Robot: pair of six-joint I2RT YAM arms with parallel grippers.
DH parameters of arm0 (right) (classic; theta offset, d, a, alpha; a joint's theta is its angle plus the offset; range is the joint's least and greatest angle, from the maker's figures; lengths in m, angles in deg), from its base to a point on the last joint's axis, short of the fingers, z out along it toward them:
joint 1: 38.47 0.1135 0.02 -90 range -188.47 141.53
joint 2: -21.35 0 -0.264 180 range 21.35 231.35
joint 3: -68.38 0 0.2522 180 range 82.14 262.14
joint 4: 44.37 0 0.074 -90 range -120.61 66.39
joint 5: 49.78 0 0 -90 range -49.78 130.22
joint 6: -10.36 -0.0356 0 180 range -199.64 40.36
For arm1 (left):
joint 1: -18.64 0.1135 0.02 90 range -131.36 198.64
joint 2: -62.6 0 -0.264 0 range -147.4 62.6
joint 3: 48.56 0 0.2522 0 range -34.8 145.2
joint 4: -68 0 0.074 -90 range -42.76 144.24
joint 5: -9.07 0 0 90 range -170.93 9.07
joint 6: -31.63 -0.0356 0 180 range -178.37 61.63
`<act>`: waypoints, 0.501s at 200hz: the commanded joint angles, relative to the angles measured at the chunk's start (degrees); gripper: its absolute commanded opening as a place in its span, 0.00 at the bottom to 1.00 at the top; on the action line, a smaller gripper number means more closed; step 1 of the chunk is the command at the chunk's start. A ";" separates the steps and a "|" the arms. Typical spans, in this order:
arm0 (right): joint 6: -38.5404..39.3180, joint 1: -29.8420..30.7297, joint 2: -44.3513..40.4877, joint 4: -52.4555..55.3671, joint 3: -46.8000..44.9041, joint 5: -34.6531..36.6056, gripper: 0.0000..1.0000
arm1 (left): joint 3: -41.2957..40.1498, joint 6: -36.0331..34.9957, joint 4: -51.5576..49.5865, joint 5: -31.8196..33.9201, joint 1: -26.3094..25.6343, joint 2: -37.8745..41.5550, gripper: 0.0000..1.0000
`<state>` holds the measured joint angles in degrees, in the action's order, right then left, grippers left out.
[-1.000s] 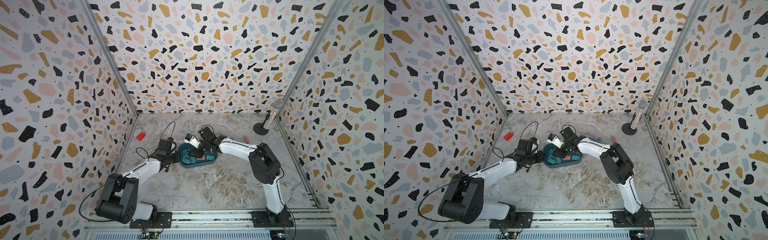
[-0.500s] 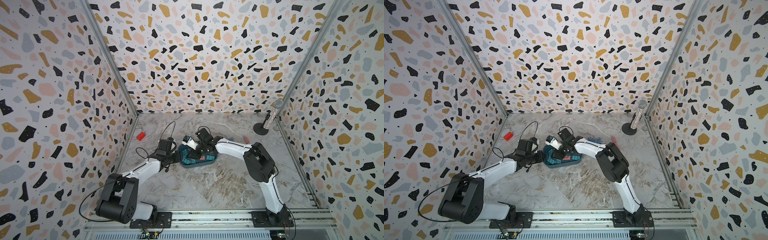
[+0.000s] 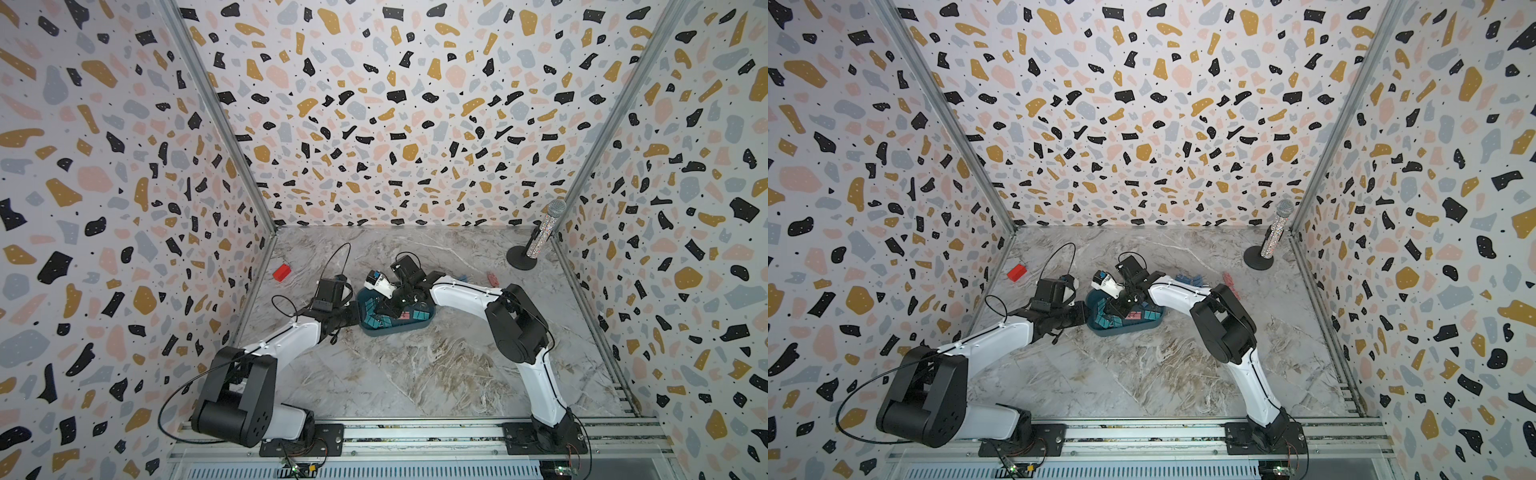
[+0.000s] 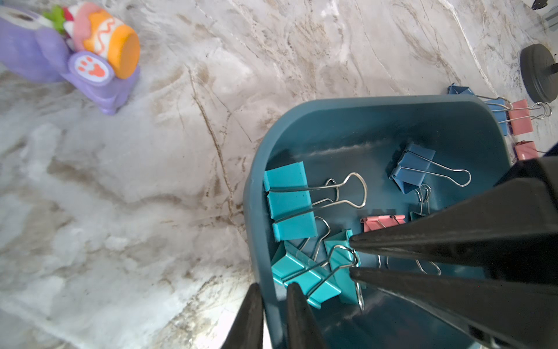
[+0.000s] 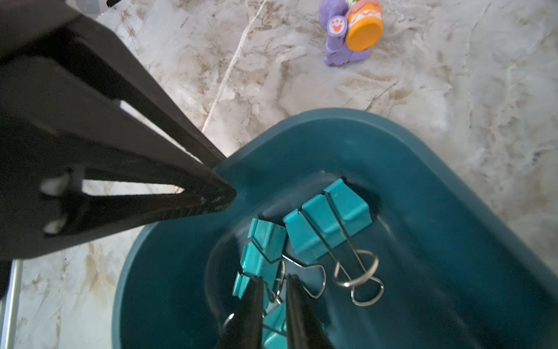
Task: Take out the binder clips from the storage box
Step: Pick up the binder clip from the storage box.
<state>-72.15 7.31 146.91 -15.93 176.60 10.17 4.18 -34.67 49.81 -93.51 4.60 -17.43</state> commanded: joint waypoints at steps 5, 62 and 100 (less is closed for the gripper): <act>-0.28 0.36 0.59 1.77 2.68 -1.48 0.19 | -0.58 0.11 1.34 -0.25 -0.02 1.73 0.19; -0.62 0.34 1.14 1.88 3.50 -2.30 0.09 | -0.57 0.12 1.34 -0.25 -0.02 1.83 0.19; -2.01 0.34 -0.59 -0.77 1.97 -2.32 0.01 | -0.63 0.03 1.31 -0.17 -0.02 1.97 0.19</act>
<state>-73.37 7.38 147.74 -16.28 178.33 7.90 4.16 -34.67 49.75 -93.49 4.60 -16.99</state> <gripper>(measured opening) 0.059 0.188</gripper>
